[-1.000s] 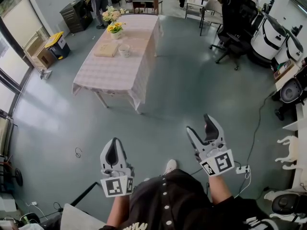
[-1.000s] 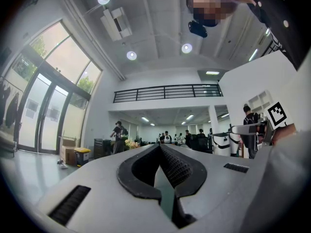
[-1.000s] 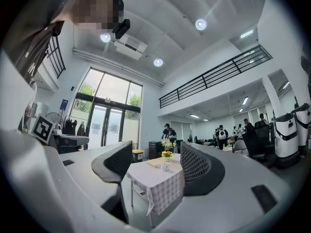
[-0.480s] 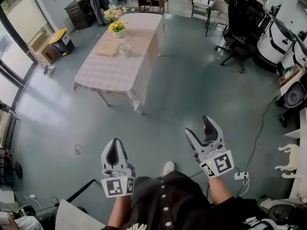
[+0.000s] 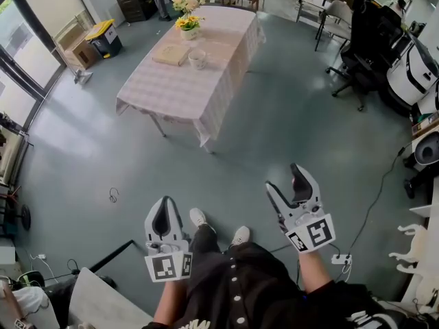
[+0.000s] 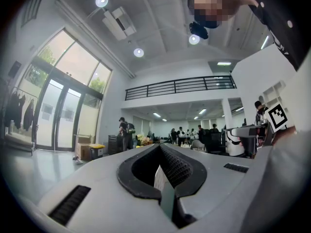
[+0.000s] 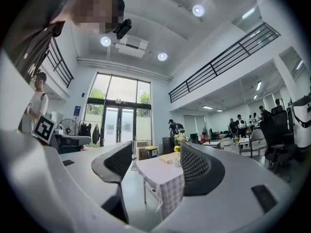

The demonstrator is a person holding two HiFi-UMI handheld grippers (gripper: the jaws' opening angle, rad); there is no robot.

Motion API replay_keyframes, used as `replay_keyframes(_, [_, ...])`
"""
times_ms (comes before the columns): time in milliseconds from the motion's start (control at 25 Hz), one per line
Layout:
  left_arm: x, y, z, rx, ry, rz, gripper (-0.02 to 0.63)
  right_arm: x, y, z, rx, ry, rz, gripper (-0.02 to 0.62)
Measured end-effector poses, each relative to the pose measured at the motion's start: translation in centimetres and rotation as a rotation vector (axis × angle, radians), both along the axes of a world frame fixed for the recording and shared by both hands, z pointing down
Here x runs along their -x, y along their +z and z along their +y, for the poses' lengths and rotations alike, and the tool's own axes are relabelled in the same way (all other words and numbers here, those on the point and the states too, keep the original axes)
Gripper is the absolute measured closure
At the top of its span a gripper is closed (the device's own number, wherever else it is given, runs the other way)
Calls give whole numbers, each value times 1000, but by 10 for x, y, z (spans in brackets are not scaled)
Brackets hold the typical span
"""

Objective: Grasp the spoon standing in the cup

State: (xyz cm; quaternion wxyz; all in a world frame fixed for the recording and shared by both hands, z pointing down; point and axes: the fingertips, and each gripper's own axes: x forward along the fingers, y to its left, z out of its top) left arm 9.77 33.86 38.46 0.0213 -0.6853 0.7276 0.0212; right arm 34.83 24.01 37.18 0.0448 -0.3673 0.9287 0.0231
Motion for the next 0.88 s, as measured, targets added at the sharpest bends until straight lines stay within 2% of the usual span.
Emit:
replay_keyframes(200, [16,1,-6,-8,-9,3,589,21,-1,-14,-8,-12,1,308])
replay_keyframes(880, [119,-21,-71,-55,-19,8,589,124,-23,-79,-41,-18,11,308])
